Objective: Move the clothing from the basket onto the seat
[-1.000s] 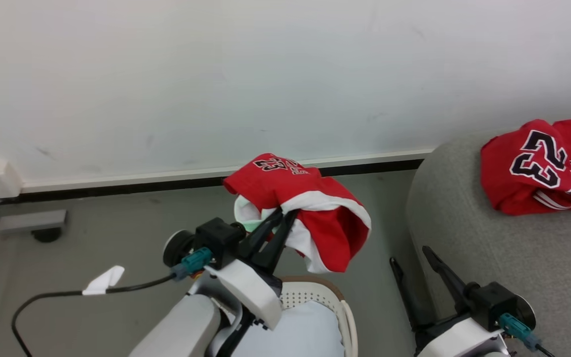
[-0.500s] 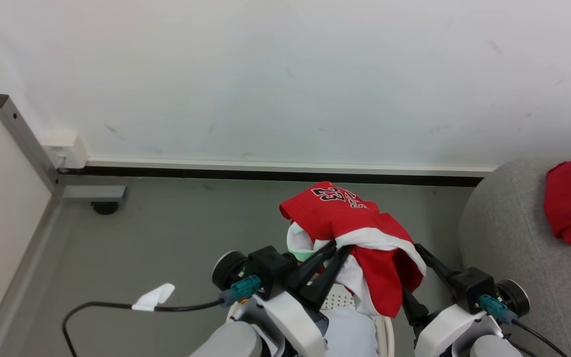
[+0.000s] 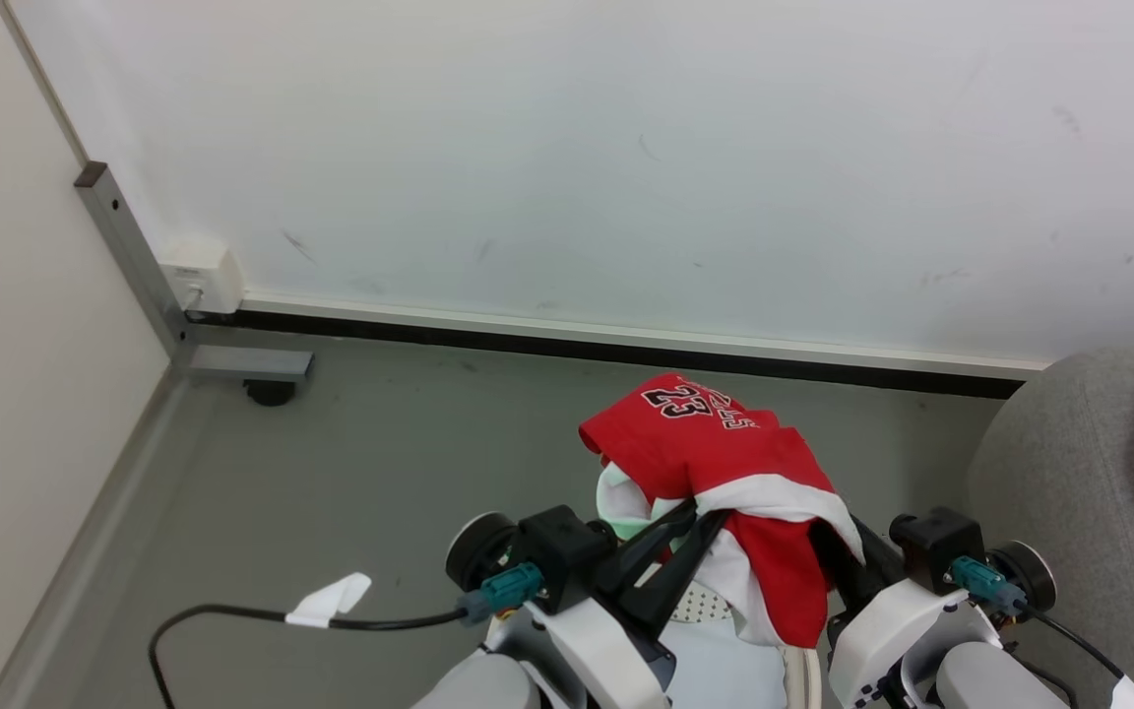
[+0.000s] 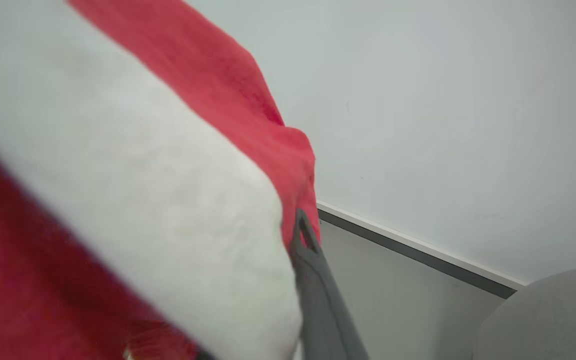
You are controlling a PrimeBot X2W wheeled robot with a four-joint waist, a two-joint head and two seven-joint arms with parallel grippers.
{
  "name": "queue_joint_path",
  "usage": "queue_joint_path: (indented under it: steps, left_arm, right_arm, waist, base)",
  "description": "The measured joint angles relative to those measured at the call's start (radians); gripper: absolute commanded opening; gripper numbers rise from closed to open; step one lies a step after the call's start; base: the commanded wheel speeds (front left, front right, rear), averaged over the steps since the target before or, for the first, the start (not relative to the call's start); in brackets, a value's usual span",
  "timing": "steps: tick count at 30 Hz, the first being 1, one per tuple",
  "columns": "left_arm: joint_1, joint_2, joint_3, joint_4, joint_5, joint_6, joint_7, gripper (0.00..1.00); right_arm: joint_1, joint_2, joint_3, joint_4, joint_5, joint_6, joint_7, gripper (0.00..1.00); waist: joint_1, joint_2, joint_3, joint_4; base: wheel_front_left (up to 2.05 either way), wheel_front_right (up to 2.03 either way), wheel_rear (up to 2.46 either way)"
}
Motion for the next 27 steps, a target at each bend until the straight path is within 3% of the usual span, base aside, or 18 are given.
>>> queue_joint_path:
  steps: [16, 25, 26, 27]
  left_arm:
    - [0.004, 0.013, 0.005, 0.000, -0.011, 0.018, -0.005, 0.00]
    - [0.007, 0.026, 0.009, 0.000, -0.018, 0.030, -0.010, 0.00]
    - [0.008, 0.028, 0.009, 0.000, -0.018, 0.033, -0.010, 0.15]
    - [0.009, 0.030, 0.010, 0.001, -0.019, 0.035, -0.010, 0.40]
  right_arm:
    - [-0.007, 0.000, 0.012, -0.018, 0.030, 0.000, 0.000, 0.00]
    - [-0.007, -0.002, -0.041, -0.067, 0.042, 0.000, 0.000, 0.00]
    - [-0.008, -0.004, -0.055, -0.075, 0.045, 0.000, 0.000, 0.00]
    - [-0.011, -0.007, -0.066, -0.086, 0.050, 0.000, 0.000, 0.00]
  waist:
    - [0.0001, 0.0000, 0.000, -0.026]
    - [0.0001, 0.0000, 0.004, -0.060]
    - [0.0001, 0.0000, 0.005, -0.067]
    - [0.0001, 0.0000, 0.006, -0.075]
  base:
    - [0.00, 0.00, 0.00]
    - [0.00, 0.00, 0.00]
    - [0.00, 0.00, 0.00]
    - [0.00, 0.00, 0.00]
